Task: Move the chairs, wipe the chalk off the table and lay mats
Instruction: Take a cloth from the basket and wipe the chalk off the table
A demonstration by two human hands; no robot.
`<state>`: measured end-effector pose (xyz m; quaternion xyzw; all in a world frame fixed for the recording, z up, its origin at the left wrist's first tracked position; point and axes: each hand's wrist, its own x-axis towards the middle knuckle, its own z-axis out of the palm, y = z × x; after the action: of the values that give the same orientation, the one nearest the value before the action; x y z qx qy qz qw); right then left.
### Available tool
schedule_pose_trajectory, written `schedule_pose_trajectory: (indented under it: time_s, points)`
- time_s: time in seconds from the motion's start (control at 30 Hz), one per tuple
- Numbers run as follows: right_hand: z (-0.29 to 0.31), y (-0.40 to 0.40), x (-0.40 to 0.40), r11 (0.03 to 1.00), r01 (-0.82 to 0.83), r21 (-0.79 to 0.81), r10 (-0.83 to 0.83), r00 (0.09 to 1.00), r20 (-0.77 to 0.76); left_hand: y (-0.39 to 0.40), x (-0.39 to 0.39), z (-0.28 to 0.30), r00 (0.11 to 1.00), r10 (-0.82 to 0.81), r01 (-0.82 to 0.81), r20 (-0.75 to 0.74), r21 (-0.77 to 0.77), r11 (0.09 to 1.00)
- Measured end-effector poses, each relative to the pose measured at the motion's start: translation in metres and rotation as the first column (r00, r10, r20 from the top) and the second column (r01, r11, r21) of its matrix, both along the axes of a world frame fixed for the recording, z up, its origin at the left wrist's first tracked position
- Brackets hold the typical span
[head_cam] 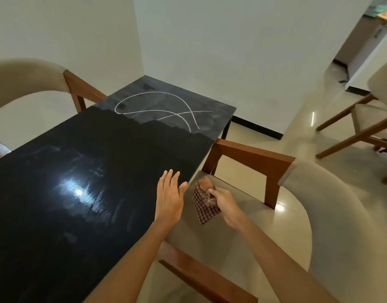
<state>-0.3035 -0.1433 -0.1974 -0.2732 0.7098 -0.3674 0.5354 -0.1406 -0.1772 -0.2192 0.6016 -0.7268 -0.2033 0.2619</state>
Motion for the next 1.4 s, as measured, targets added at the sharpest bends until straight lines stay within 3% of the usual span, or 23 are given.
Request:
schedule_pose_trajectory:
  time_s: [0.1, 0.23, 0.5, 0.77, 0.97, 1.4]
  points:
    - [0.012, 0.003, -0.016, 0.994, 0.093, 0.051, -0.101, 0.977, 0.190, 0.001, -0.010, 0.004, 0.991, -0.090, 0.092, 0.101, -0.018, 0.996]
    - [0.017, 0.004, -0.035, 0.990, 0.129, 0.053, -0.139, 0.938, 0.318, -0.002, -0.025, 0.009, 0.972, -0.141, 0.145, 0.190, -0.007, 0.989]
    - [0.020, 0.007, -0.087, 0.997, 0.068, 0.020, -0.071, 0.962, 0.265, 0.003, -0.071, 0.015, 0.944, -0.157, 0.158, 0.291, 0.018, 0.987]
    - [0.026, -0.002, -0.164, 0.997, 0.067, 0.024, -0.071, 0.958, 0.278, 0.007, -0.145, 0.027, 0.961, -0.018, 0.016, 0.276, 0.010, 1.000]
    - [0.030, -0.007, -0.219, 0.996, -0.041, 0.085, 0.019, 0.969, 0.245, 0.021, -0.203, 0.034, 0.968, 0.081, -0.096, 0.237, 0.050, 0.994]
    - [0.024, -0.014, -0.270, 0.996, -0.036, 0.076, 0.005, 0.930, 0.367, 0.041, -0.253, 0.049, 0.959, 0.165, -0.196, 0.230, 0.119, 0.973]
